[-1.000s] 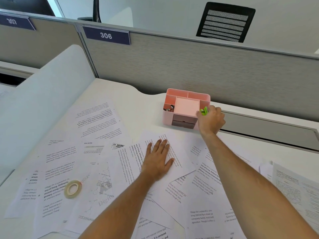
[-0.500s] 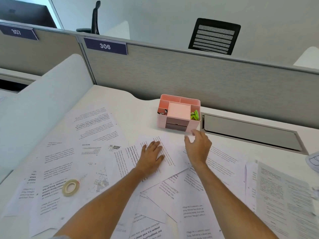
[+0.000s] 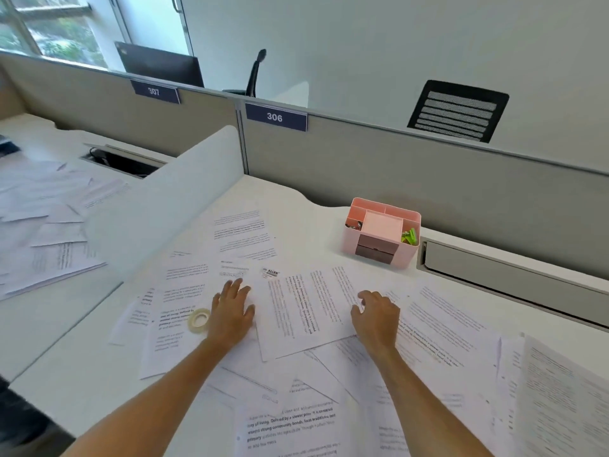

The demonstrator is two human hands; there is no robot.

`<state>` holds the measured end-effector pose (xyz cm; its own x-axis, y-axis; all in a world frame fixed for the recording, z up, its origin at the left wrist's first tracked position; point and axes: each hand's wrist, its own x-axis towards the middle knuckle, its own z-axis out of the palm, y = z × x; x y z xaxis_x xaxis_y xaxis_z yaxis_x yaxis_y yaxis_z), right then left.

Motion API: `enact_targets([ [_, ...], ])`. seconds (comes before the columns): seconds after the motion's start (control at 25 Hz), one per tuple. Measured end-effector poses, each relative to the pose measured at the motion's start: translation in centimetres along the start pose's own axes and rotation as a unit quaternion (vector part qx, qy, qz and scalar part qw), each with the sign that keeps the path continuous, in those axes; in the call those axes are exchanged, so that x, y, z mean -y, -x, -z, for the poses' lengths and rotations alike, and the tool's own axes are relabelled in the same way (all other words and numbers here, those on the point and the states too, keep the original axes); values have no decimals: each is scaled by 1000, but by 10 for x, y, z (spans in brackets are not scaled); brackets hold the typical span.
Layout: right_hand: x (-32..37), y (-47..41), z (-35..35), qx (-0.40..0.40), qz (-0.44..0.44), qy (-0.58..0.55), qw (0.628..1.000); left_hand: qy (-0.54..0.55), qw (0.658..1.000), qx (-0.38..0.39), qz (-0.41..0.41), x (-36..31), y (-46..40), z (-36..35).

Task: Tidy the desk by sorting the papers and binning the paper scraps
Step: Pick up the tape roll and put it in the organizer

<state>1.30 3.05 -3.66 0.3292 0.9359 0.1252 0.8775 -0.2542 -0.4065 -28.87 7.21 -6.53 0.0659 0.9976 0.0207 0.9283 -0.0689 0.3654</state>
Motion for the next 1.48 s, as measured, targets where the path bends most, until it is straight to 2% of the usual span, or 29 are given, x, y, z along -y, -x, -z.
enact_targets([
  [0.12, 15, 18, -6, 34, 20, 21, 999, -66, 996, 41, 52, 36, 26, 10],
  [0.28, 39, 35, -8, 73, 72, 51, 993, -77, 992, 74, 66, 61, 47, 21],
  [0.44, 58, 50, -12, 104, 119, 52, 986, -57, 994, 58, 69, 64, 51, 31],
  [0.56, 67, 63, -18, 127, 133, 11, 983, -34, 996, 37, 69, 59, 50, 38],
  [0.84, 76, 88, -29, 156, 169, -80, 970, 120, 992, 10, 40, -8, 46, 42],
  [1.04, 77, 89, -25, 160, 148, -120, 968, 191, 980, 52, 4, -70, 46, 30],
  [1.28, 56, 77, -13, 97, 102, -166, 976, 248, 964, 91, -23, -126, 37, 18],
  [1.48, 30, 64, -4, 55, 79, -159, 983, 261, 956, 121, -55, -154, 28, 6],
])
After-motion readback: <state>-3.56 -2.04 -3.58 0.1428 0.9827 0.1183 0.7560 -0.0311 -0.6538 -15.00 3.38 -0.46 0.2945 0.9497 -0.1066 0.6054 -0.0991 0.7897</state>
